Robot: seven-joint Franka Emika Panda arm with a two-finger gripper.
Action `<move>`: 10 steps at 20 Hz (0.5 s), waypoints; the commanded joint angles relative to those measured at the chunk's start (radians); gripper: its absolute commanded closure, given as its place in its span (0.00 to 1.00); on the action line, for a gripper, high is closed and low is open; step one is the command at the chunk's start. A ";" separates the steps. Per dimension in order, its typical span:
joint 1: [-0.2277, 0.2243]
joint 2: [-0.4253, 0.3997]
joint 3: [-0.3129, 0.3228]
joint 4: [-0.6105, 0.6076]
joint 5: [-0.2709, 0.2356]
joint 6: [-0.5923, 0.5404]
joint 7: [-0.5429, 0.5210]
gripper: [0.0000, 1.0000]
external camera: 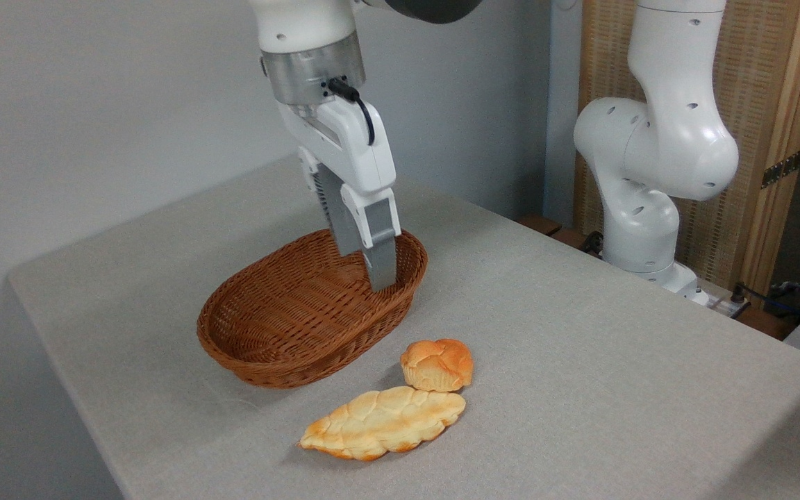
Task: Put bread into the basket
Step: 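Move the open gripper over the round bread roll and lower it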
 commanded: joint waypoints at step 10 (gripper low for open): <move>-0.056 -0.060 0.096 -0.212 0.125 0.083 0.084 0.00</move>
